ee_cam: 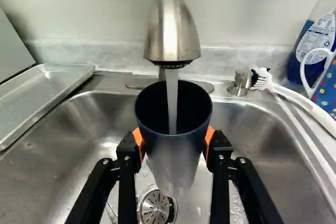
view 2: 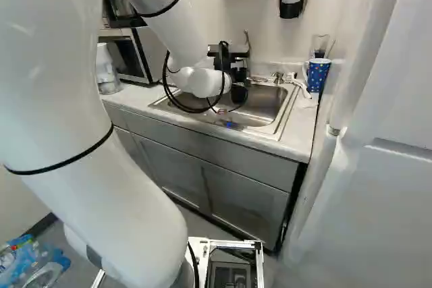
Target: Rinse the cup and place it in the tray
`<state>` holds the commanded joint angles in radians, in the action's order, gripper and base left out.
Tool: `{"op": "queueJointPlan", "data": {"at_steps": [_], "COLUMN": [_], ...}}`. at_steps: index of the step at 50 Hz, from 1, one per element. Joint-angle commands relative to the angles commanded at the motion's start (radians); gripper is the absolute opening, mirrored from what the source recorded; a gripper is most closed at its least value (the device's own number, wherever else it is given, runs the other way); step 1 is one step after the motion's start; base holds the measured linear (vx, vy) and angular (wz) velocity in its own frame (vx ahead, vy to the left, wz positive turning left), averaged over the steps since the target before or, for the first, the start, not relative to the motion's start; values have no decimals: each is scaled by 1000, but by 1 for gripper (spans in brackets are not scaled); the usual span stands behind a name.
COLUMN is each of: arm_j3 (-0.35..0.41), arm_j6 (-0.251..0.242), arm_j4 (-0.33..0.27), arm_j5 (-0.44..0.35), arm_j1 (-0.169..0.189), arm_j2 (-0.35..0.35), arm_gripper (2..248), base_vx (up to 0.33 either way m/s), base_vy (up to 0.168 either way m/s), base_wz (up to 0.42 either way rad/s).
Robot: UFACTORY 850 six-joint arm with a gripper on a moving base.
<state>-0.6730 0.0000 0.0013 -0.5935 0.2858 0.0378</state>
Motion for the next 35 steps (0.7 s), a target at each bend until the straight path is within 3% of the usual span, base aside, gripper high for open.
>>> {"op": "queueJointPlan", "data": {"at_steps": [35], "arm_j3": [0], "arm_j6": [0], "arm_j4": [0], "arm_j5": [0], "arm_j1": [0], "arm_j2": [0], "arm_gripper": [125], "base_vx": [0], "base_vy": [0], "base_wz": [0]}}
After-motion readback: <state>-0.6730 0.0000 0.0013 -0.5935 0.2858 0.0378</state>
